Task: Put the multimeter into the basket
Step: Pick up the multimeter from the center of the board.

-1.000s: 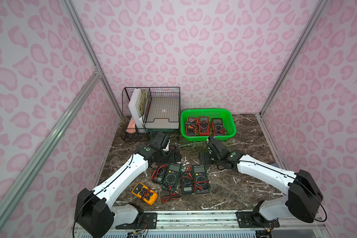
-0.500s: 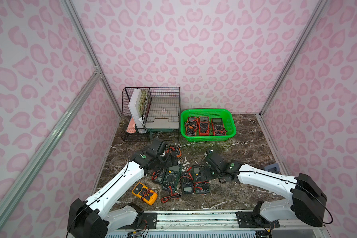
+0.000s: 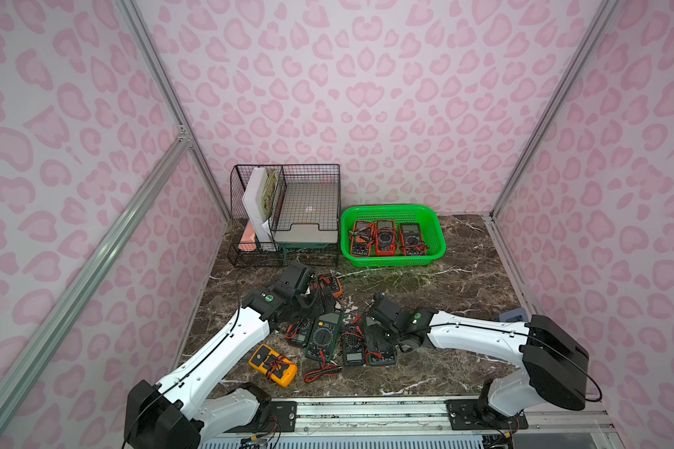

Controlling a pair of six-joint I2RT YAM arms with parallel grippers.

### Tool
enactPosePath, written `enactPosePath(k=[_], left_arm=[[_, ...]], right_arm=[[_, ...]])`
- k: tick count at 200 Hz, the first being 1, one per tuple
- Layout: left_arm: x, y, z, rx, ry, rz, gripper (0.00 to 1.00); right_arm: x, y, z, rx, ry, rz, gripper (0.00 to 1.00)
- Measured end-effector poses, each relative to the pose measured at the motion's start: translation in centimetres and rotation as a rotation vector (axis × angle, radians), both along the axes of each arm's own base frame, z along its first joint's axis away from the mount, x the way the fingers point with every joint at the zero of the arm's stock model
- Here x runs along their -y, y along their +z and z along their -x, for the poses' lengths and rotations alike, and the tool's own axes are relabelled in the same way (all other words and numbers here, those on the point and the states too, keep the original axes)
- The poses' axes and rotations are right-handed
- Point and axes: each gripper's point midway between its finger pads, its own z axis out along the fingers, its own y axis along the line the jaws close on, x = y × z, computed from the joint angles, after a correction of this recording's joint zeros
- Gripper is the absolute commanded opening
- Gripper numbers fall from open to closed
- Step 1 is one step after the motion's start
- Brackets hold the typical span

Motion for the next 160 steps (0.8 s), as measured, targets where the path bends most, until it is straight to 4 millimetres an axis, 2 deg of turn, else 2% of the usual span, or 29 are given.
enactPosePath(k=[121,160], left_arm=[[1.4,-0.2,-0.6,-0.012,-0.035,0.040,0.99],[1.7,-0.1,-0.8,-0.011,-0.050,0.042,0.98]], right_arm=[[0.3,-2.1,-0.4,-0.019,-0.041,0.067,0.99],[2.5,-2.2,-1.0,-0.016,-0.091,0.105,0.99]])
